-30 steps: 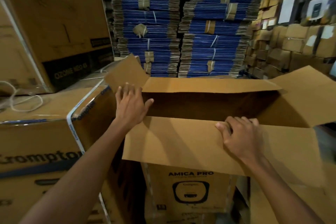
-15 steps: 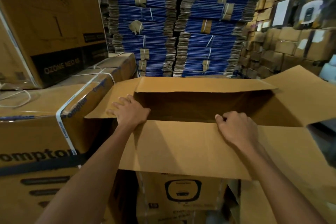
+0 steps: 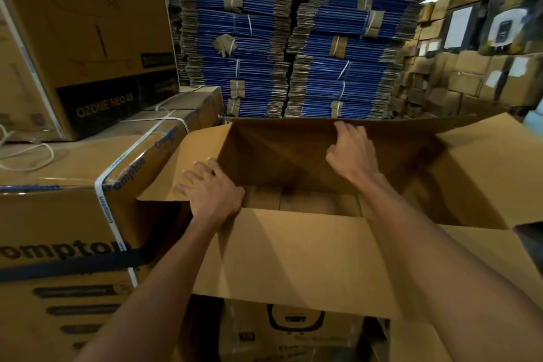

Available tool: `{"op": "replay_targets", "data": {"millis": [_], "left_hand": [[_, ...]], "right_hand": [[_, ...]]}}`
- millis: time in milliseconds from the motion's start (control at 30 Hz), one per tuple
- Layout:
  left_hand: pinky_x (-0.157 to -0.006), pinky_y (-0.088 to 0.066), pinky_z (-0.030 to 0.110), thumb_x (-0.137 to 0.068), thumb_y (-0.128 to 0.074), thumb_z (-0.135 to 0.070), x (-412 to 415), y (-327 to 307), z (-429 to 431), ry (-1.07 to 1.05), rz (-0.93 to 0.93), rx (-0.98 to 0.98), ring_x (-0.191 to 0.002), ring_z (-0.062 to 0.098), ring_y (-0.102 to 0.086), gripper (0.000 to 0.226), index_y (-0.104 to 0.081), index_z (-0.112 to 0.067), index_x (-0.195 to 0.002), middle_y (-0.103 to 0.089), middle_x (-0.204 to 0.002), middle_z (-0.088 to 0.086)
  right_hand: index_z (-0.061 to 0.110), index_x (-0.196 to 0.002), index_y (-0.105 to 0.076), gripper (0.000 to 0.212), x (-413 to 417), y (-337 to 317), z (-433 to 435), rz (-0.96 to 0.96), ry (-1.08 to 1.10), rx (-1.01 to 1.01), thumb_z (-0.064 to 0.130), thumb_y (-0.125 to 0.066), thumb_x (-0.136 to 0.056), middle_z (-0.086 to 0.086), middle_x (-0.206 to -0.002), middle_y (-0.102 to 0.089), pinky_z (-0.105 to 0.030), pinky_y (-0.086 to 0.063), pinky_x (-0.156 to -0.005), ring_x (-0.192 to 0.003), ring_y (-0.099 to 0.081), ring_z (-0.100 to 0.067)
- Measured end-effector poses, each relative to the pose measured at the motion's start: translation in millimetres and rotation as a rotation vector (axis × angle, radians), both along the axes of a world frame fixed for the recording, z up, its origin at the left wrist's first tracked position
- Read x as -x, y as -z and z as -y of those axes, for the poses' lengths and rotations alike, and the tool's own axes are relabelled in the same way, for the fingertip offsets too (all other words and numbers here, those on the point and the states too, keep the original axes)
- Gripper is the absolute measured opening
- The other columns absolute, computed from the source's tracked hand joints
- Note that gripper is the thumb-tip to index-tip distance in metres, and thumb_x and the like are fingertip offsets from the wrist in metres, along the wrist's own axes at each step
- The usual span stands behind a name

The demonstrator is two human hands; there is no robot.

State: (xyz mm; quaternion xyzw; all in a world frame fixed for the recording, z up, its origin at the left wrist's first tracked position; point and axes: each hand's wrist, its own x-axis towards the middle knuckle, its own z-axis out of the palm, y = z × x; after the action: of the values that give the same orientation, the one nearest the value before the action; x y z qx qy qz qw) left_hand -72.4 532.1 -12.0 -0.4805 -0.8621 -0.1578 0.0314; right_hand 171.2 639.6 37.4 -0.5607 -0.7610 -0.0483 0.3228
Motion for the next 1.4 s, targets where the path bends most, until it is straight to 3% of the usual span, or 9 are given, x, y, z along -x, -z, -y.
{"op": "replay_targets", "data": {"millis": [167,467,633,767,1067,1167,1233,1300,1400], "left_hand": [[-0.117,-0.011,0.071,-0.094,-0.052,-0.055,0,9,4,-0.005,-0.028,-0.058,-0.151,0.051,-0.009,0.095,-0.002,-0.01,-0.161,-0.007,-0.167,0.023],[-0.117,-0.011,0.071,-0.094,-0.048,-0.058,3,14,6,0.002,-0.05,-0.102,-0.152,0.049,-0.009,0.094,-0.003,-0.012,-0.162,-0.008,-0.167,0.022],[-0.118,-0.009,0.07,-0.095,-0.046,-0.059,4,17,7,0.006,-0.053,-0.118,-0.153,0.048,-0.006,0.092,-0.002,-0.013,-0.162,-0.007,-0.168,0.021],[-0.118,-0.011,0.07,-0.095,-0.047,-0.058,5,17,5,0.011,-0.05,-0.113,-0.153,0.047,-0.008,0.09,-0.005,-0.014,-0.162,-0.009,-0.168,0.02],[-0.116,-0.018,0.07,-0.092,-0.048,-0.056,7,10,-5,-0.006,-0.022,-0.108,-0.148,0.046,-0.022,0.083,-0.02,-0.015,-0.158,-0.026,-0.162,0.019],[-0.115,-0.026,0.063,-0.091,-0.05,-0.052,4,3,-8,-0.008,-0.012,-0.161,-0.141,0.042,-0.035,0.072,-0.036,-0.014,-0.151,-0.04,-0.154,0.017],[-0.111,-0.033,0.057,-0.094,-0.051,-0.046,1,-1,-8,0.0,-0.017,-0.237,-0.134,0.039,-0.043,0.058,-0.049,-0.011,-0.141,-0.049,-0.145,0.016],[-0.106,-0.039,0.051,-0.097,-0.051,-0.04,2,-4,-10,0.027,-0.008,-0.304,-0.127,0.036,-0.048,0.044,-0.062,-0.01,-0.128,-0.056,-0.137,0.015],[-0.101,-0.043,0.048,-0.101,-0.049,-0.035,4,-3,-11,0.103,0.025,-0.403,-0.119,0.033,-0.053,0.033,-0.07,-0.012,-0.113,-0.062,-0.128,0.013]], "right_hand": [[0.012,-0.155,-0.033,0.074,1,-26,-32,0.144,0.002,-0.055,0.019,-0.066,-0.089,-0.011,-0.157,-0.04,-0.058,-0.034,-0.113,-0.144,-0.031,-0.031],[0.021,-0.162,-0.011,0.094,-11,-17,-83,0.351,0.052,0.064,0.028,-0.07,-0.09,0.0,-0.17,-0.009,-0.06,-0.018,-0.122,-0.155,-0.012,-0.027],[0.019,-0.159,-0.021,0.084,-16,-10,-102,0.371,0.05,0.223,0.032,-0.068,-0.09,-0.006,-0.166,-0.023,-0.061,-0.026,-0.117,-0.148,-0.029,-0.03],[0.021,-0.158,-0.023,0.083,-10,2,-111,0.366,0.055,0.334,0.034,-0.068,-0.089,-0.007,-0.161,-0.031,-0.062,-0.022,-0.118,-0.148,-0.028,-0.03],[0.025,-0.163,0.005,0.101,-4,21,-108,0.309,0.041,0.358,0.033,-0.066,-0.091,0.0,-0.171,0.009,-0.063,0.001,-0.123,-0.156,0.01,-0.027],[0.023,-0.163,-0.004,0.094,4,23,-85,0.199,-0.015,0.383,0.023,-0.065,-0.091,-0.002,-0.171,-0.004,-0.063,-0.004,-0.123,-0.157,0.0,-0.026],[0.023,-0.161,-0.021,0.083,7,24,-63,0.115,-0.063,0.425,0.017,-0.063,-0.089,-0.007,-0.165,-0.027,-0.06,-0.019,-0.122,-0.152,-0.024,-0.029],[0.023,-0.152,-0.043,0.064,6,23,-35,0.049,-0.132,0.435,0.016,-0.06,-0.09,-0.009,-0.151,-0.051,-0.049,-0.04,-0.114,-0.136,-0.049,-0.029],[0.024,-0.131,-0.066,0.036,-7,21,14,-0.028,-0.16,0.317,0.024,-0.063,-0.095,0.0,-0.128,-0.068,-0.034,-0.051,-0.098,-0.116,-0.063,-0.021]]}}
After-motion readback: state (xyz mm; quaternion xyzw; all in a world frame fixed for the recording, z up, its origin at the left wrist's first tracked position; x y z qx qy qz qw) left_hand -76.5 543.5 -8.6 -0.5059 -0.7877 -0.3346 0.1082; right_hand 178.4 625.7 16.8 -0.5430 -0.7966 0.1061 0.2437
